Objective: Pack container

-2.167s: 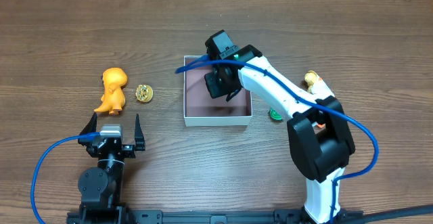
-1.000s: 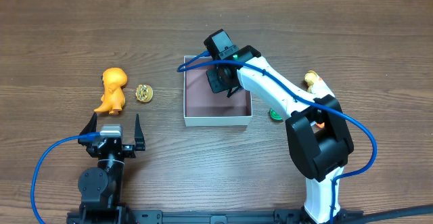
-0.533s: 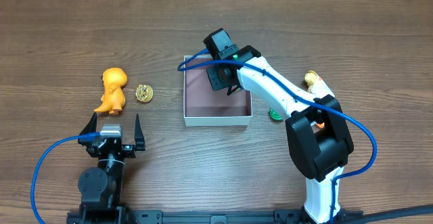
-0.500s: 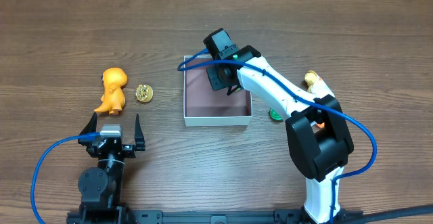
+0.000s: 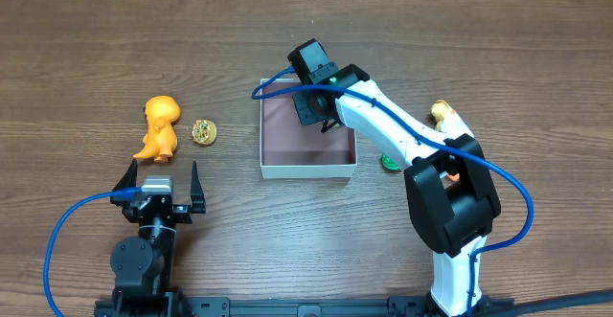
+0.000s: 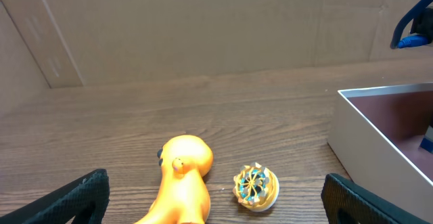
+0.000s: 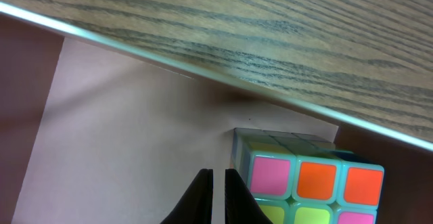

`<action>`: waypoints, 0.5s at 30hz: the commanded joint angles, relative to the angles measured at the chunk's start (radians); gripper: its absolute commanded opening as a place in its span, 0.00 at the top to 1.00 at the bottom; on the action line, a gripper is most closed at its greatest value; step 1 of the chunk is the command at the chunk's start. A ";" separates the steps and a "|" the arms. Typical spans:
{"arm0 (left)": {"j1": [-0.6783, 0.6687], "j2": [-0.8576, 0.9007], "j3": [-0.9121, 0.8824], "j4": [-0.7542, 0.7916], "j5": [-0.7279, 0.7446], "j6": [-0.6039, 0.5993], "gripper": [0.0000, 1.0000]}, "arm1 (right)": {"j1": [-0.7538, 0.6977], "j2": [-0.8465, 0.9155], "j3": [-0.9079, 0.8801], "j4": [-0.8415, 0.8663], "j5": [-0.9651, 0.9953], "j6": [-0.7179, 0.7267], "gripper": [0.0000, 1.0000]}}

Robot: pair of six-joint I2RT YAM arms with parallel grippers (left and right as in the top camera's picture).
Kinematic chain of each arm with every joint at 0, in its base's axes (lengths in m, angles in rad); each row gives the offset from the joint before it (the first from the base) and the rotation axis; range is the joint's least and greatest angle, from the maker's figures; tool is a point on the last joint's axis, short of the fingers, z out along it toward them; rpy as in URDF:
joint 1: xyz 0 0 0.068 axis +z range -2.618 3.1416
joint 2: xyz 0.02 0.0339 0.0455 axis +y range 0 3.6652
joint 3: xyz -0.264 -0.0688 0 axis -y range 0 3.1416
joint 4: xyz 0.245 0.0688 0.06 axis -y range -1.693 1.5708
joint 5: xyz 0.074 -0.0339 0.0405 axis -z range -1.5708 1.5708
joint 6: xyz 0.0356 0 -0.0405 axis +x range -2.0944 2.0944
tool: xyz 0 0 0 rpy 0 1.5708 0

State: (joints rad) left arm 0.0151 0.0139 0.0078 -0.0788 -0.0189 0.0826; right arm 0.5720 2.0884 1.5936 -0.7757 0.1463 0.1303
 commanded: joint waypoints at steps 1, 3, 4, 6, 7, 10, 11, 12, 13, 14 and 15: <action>0.006 -0.003 -0.003 0.002 0.015 -0.008 0.00 | 0.005 0.000 -0.004 0.012 0.049 0.028 0.91; 0.006 -0.003 -0.003 0.002 0.015 -0.008 0.00 | 0.004 0.000 -0.004 0.013 0.055 0.030 0.90; 0.006 -0.003 -0.003 0.002 0.015 -0.008 0.00 | 0.004 0.000 -0.004 0.013 0.055 0.030 0.90; 0.006 -0.003 -0.003 0.002 0.015 -0.008 0.00 | 0.004 0.000 -0.004 0.013 0.055 0.030 0.90; 0.006 -0.003 -0.003 0.002 0.015 -0.008 0.00 | 0.004 0.000 -0.004 0.013 0.056 0.030 0.90; 0.006 -0.003 -0.003 0.002 0.015 -0.008 0.00 | 0.004 0.000 -0.004 0.013 0.056 0.030 0.90; 0.006 -0.003 -0.003 0.002 0.015 -0.008 0.00 | 0.004 0.000 -0.004 0.015 0.056 0.030 0.90; 0.006 -0.003 -0.003 0.002 0.015 -0.008 0.00 | 0.004 0.000 -0.004 0.016 0.056 0.030 0.90; 0.006 -0.003 -0.003 0.002 0.015 -0.008 0.00 | 0.004 0.000 -0.004 0.018 0.056 0.030 0.90; 0.006 -0.003 -0.003 0.002 0.015 -0.008 0.00 | 0.004 0.000 -0.004 0.021 0.056 0.030 0.90; 0.006 -0.003 -0.003 0.002 0.015 -0.008 0.00 | 0.004 0.000 -0.004 0.023 0.056 0.030 0.90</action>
State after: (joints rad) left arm 0.0151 0.0139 0.0078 -0.0788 -0.0189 0.0826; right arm 0.5720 2.0884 1.5936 -0.7647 0.1837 0.1539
